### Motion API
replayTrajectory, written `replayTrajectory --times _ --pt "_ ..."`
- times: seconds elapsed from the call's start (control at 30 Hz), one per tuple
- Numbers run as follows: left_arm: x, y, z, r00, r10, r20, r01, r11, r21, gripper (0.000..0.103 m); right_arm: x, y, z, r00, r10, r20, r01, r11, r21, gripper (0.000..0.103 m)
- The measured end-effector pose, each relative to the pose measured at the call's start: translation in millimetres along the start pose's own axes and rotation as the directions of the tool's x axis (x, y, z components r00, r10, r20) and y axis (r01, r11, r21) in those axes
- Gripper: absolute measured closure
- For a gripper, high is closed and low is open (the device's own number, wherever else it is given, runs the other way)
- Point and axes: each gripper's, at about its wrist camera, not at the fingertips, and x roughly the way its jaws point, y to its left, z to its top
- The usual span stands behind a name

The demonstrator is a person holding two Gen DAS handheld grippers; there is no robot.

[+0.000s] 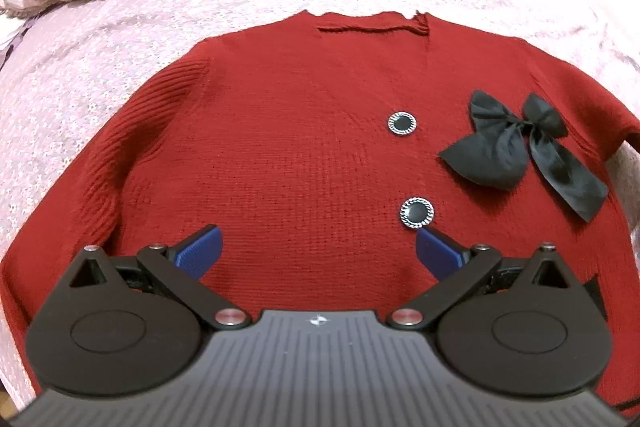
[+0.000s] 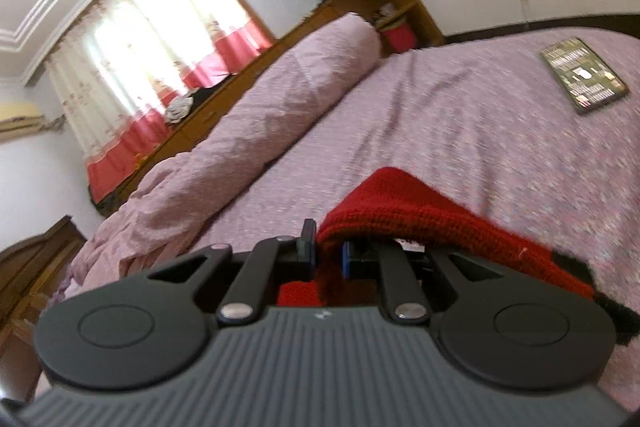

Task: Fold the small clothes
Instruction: 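Fold the held sleeve across the cardigan front, then open the right tool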

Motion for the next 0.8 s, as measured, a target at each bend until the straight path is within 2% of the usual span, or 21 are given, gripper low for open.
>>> replayTrajectory --times 0.23,0.4,0.6,0.8 --pt "-1 17 2 1.000 0.018 0.007 -0.017 0.999 -0.038 0.000 11 46 4 0.995 0.104 -0.008 -0.104 0.988 -0.110 0.088" --pt "-2 30 4 0.999 0.039 0.020 -0.038 0.998 -0.059 0.000 24 85 -7 0.984 0.173 -0.049 -0.179 0.969 -0.168 0.088" --pt "-3 45 2 0.998 0.059 0.027 -0.057 0.994 -0.089 0.000 49 128 -36 0.966 0.222 -0.136 -0.250 0.937 -0.245 0.088" --pt "0 56 0 0.997 0.070 0.025 -0.068 0.993 -0.098 0.000 75 154 -78 0.947 0.214 -0.241 -0.286 0.902 -0.323 0.088"
